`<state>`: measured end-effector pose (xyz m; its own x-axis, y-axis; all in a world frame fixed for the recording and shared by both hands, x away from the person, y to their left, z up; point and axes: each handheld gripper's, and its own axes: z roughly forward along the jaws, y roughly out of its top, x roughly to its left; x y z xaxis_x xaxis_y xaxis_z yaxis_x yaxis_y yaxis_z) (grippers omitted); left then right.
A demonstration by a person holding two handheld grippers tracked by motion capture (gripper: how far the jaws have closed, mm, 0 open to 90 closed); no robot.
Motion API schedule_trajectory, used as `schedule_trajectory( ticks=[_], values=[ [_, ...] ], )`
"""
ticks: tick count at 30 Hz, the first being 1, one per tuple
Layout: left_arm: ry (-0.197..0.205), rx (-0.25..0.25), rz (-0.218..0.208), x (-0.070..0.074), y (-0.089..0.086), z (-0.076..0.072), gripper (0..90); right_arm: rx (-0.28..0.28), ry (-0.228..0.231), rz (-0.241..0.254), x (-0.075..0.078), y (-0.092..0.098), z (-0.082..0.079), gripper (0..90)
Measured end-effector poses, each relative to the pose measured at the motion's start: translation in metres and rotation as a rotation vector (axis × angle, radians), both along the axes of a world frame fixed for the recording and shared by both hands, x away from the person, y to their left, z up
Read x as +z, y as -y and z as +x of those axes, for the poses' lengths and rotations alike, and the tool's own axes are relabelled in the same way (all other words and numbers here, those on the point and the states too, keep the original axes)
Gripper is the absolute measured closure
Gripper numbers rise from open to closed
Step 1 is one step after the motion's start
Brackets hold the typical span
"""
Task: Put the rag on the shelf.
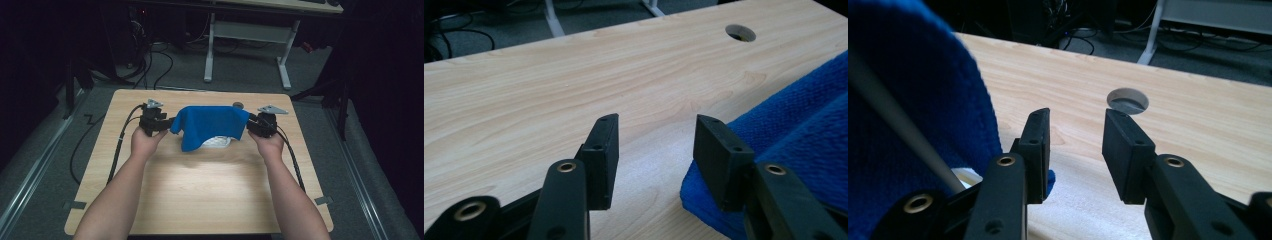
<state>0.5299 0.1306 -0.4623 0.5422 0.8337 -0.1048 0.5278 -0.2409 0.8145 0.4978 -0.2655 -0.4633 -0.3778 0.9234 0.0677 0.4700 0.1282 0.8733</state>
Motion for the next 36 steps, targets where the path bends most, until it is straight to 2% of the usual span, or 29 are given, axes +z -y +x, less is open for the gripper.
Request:
schedule_trajectory(
  ticks=[5, 11, 15, 18, 22, 23, 25, 28, 31, 34, 36],
  values=[
    [0.02, 0.013, -0.007, 0.007, -0.008, -0.002, 53.6, -0.005, 0.031, 0.009, 0.009, 0.005, -0.004, 60.5],
    [0.052, 0.016, 0.026, 0.015, -0.014, -0.008, 51.0, -0.014, 0.054, 0.0, 0.017, 0.009, -0.01, 56.5],
    [0.102, 0.033, 0.015, 0.016, -0.02, -0.019, 49.0, -0.015, 0.059, -0.017, 0.02, 0.01, -0.017, 55.0],
    [0.101, 0.041, 0.0, 0.012, -0.027, -0.027, 47.8, -0.019, 0.084, -0.013, 0.021, 0.012, -0.026, 54.8],
    [0.109, 0.045, -0.032, 0.003, -0.037, -0.046, 47.0, -0.017, 0.076, -0.015, 0.02, 0.014, -0.038, 52.4],
    [0.1, 0.053, -0.028, 0.0, -0.039, -0.051, 47.1, -0.017, 0.1, -0.015, 0.019, 0.015, -0.044, 52.4],
    [0.088, 0.057, -0.041, -0.005, -0.044, -0.059, 47.2, -0.026, 0.114, -0.019, 0.016, 0.016, -0.053, 51.9],
    [0.08, 0.046, -0.051, -0.012, -0.047, -0.074, 46.8, -0.019, 0.081, -0.051, 0.013, 0.016, -0.064, 48.7],
    [0.083, 0.032, -0.052, -0.018, -0.048, -0.088, 46.3, -0.012, 0.123, -0.064, 0.009, 0.014, -0.079, 48.7],
    [0.053, 0.015, -0.071, -0.023, -0.049, -0.1, 45.8, 0.007, 0.1, -0.102, 0.007, 0.01, -0.09, 46.7],
    [0.051, -0.001, -0.077, -0.025, -0.047, -0.11, 45.5, 0.027, 0.111, -0.106, 0.007, 0.006, -0.099, 46.6]
  ],
)
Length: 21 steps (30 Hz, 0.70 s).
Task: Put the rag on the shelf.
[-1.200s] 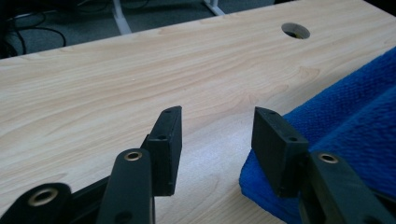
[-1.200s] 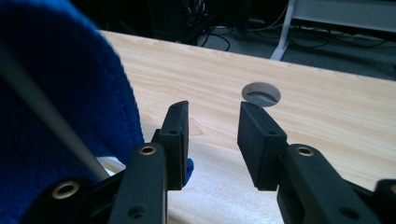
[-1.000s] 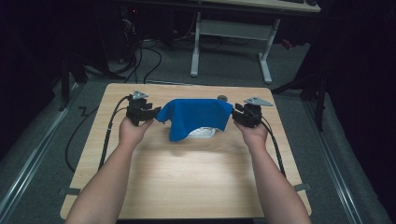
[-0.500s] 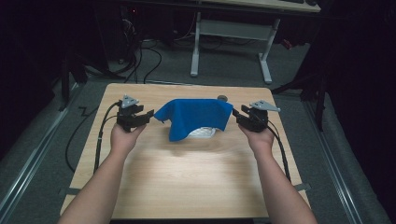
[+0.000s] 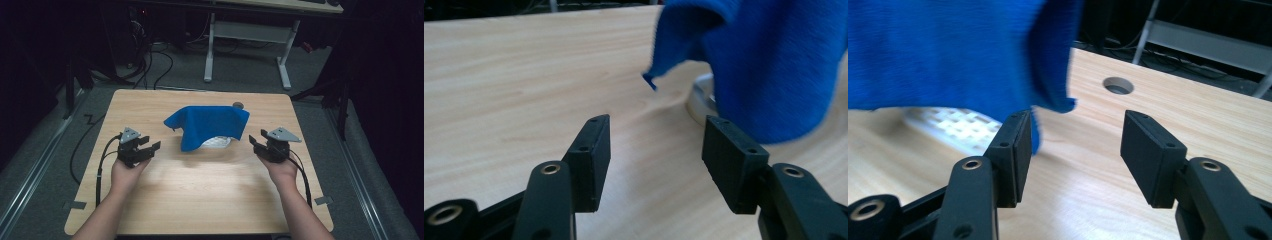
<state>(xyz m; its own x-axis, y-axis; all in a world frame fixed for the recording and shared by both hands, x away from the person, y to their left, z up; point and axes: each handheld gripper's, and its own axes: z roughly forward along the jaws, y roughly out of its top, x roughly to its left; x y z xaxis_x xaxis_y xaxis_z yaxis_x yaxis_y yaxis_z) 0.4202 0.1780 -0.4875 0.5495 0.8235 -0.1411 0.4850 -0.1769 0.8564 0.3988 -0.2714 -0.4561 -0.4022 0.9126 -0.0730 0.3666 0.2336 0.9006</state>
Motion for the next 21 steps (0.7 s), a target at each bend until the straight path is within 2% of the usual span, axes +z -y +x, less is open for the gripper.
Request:
schedule_trajectory(
  ticks=[1, 3, 6, 9, 11, 14, 17, 19, 20, 21],
  values=[
    [0.002, -0.007, -0.001, -0.001, 0.001, -0.005, 45.2, 0.009, 0.023, 0.002, 0.0, -0.002, -0.006, 46.8],
    [0.002, -0.021, -0.01, -0.004, 0.003, -0.016, 44.8, 0.012, 0.04, 0.006, -0.001, -0.006, -0.015, 46.6],
    [-0.005, -0.038, -0.022, -0.01, 0.007, -0.033, 44.3, 0.029, 0.018, -0.013, -0.003, -0.014, -0.031, 44.7],
    [-0.018, -0.051, -0.022, -0.015, 0.012, -0.051, 44.0, 0.043, 0.039, -0.022, -0.008, -0.02, -0.048, 43.8],
    [-0.035, -0.077, -0.012, -0.02, 0.017, -0.064, 43.8, 0.054, 0.025, -0.025, -0.012, -0.023, -0.058, 42.7],
    [-0.043, -0.109, 0.032, -0.024, 0.024, -0.085, 42.3, 0.06, 0.011, -0.026, -0.02, -0.027, -0.072, 41.8],
    [-0.047, -0.126, 0.033, -0.03, 0.029, -0.107, 41.8, 0.07, 0.002, -0.048, -0.031, -0.029, -0.088, 41.1],
    [-0.076, -0.154, 0.041, -0.035, 0.036, -0.116, 41.9, 0.049, -0.014, -0.036, -0.041, -0.028, -0.099, 41.1],
    [-0.076, -0.169, 0.055, -0.038, 0.04, -0.119, 41.4, 0.045, -0.025, -0.036, -0.047, -0.028, -0.105, 41.5],
    [-0.072, -0.178, 0.07, -0.04, 0.044, -0.12, 41.3, 0.048, -0.055, -0.051, -0.053, -0.029, -0.109, 41.9]
  ],
)
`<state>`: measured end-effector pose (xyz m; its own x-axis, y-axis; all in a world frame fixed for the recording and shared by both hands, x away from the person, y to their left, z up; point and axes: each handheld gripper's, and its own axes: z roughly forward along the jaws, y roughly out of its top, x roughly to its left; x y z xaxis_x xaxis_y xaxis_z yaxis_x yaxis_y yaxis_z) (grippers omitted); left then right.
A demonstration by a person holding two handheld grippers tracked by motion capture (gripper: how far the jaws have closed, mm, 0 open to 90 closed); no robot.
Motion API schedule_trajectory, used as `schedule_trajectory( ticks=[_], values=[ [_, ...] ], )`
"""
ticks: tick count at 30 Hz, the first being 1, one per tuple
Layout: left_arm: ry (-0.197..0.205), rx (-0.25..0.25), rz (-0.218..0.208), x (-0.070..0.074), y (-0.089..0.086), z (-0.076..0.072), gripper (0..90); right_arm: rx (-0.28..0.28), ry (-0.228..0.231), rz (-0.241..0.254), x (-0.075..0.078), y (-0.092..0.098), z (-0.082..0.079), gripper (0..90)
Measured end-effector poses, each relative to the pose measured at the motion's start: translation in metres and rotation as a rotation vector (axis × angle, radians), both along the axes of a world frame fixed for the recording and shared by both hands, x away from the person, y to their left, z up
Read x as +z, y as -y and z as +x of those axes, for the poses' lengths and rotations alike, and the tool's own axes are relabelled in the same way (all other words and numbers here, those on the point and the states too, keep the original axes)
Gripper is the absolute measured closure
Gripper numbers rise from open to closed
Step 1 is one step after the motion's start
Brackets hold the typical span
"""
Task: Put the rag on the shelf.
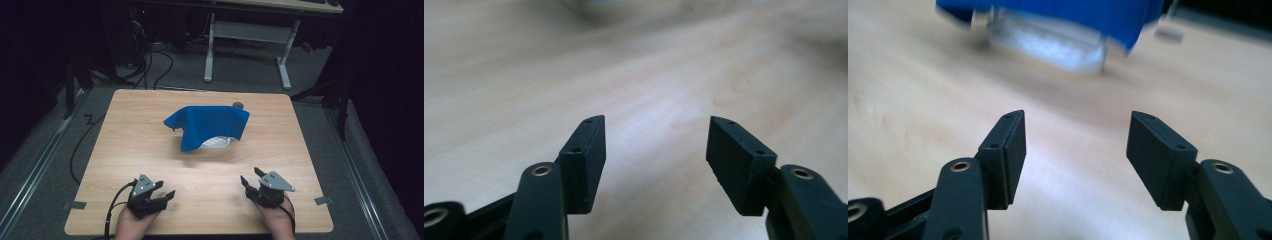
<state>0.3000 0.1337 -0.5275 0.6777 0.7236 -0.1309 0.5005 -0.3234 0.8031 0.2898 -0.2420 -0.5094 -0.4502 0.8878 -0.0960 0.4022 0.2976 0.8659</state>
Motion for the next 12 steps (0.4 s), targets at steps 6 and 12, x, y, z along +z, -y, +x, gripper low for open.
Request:
schedule_trajectory(
  ticks=[6, 12],
  values=[
    [0.0, -0.02, 0.04, -0.0047, 0.0104, 0.0069, 40.8, 0.03, -0.023, -0.059, -0.007, -0.0079, -0.0015, 42.7],
    [-0.019, -0.002, 0.0, -0.0042, 0.0035, 0.0091, 41.1, 0.032, -0.052, -0.026, -0.0119, -0.0026, 0.0041, 42.6]
  ],
)
